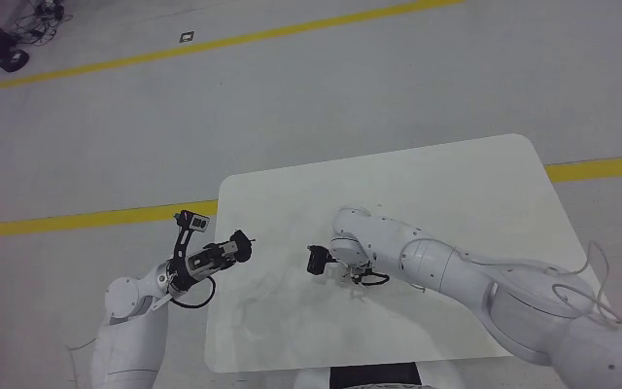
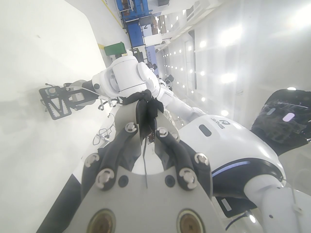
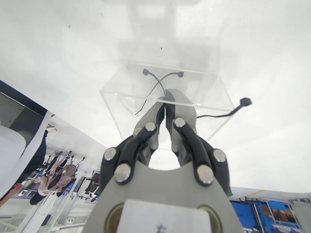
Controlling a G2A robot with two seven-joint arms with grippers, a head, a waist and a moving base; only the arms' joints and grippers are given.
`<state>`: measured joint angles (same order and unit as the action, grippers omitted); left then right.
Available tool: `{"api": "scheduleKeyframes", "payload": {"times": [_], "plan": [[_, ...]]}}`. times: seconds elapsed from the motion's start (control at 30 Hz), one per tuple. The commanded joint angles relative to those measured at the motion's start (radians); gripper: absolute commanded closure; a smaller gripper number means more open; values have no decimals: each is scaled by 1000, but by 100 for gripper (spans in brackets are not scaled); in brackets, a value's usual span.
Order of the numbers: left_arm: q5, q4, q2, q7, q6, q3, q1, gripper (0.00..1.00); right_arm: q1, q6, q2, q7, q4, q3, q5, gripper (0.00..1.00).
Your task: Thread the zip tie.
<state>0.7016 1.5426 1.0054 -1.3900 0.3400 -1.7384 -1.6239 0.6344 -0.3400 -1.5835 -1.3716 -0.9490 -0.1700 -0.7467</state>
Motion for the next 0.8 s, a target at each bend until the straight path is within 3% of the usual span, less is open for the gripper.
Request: {"api": "scheduleKeyframes", "payload": {"times": [0.0,0.33,0.57,0.77], "plan": [[0,0,0,0,0,0,0,100,-2,0,-1,-2,0,0,2,100],[0,0,0,0,0,0,0,100,-39,0,26,-13,-50,-36,47,100],[0,0,0,0,0,0,0,100,-31,9,85,-15,-139,-116,68,100],[0,0,0,0,0,0,0,100,11,31,160,-5,-263,-229,80,100]]}}
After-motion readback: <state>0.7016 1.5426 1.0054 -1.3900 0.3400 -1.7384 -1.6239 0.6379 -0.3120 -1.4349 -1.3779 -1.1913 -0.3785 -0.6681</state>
